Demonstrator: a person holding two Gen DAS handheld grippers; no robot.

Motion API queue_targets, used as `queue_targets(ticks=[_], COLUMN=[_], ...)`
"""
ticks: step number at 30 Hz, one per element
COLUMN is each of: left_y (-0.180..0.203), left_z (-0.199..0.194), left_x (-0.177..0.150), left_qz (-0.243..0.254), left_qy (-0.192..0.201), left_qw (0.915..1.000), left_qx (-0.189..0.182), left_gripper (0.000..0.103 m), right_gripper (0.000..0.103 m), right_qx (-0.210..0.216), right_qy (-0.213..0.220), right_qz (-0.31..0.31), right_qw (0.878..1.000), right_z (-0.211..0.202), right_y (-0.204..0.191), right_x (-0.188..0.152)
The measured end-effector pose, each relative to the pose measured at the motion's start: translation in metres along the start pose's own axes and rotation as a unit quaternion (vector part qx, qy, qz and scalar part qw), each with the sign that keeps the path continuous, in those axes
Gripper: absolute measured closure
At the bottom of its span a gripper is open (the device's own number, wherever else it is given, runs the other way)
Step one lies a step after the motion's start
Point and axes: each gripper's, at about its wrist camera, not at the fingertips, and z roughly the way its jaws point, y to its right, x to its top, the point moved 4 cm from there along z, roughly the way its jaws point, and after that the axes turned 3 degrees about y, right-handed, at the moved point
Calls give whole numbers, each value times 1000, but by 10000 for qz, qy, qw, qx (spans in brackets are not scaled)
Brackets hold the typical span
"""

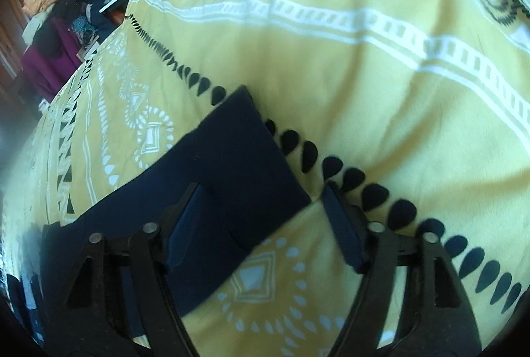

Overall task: Fold small clothes
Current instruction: 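Close the right tool on the end of a navy shirt sleeve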

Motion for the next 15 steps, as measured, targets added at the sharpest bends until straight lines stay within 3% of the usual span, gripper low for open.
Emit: queue_targets(ticks=[1, 2, 3, 5, 7, 11, 15], left_y=[-1, -2, -3, -8, -18, -47, -77], left_z=[2, 1, 0, -4, -11, -32, -66], left_x=[0, 2, 3, 4, 6, 10, 14], left_qz=[-17, -10, 6, -18, -82, -365, -496], left_qy=[2, 5, 4, 36, 110, 336, 604], left_qw=[10000, 10000, 10000, 9999, 9997, 9982, 9953], left_qx=[14, 36, 67, 110, 192, 335, 567], left_gripper=[0, 0, 0, 0, 0, 0, 0], right_gripper=[81, 100, 100, 100, 100, 99, 99], right_qx=[1, 100, 345, 1042, 1871, 3358, 4220], right_qy=[12, 38, 101, 378, 637, 897, 500], right_qz=[-73, -42, 57, 28, -178, -1012, -1643], right_qw=[10000, 9999, 9993, 9938, 9801, 9322, 8902], right_z=[-4, 2, 8, -20, -63, -134, -149], right_y=[0, -7, -21, -59, -117, -276, -411], right_x=[-1, 7, 15, 23, 25, -4, -74])
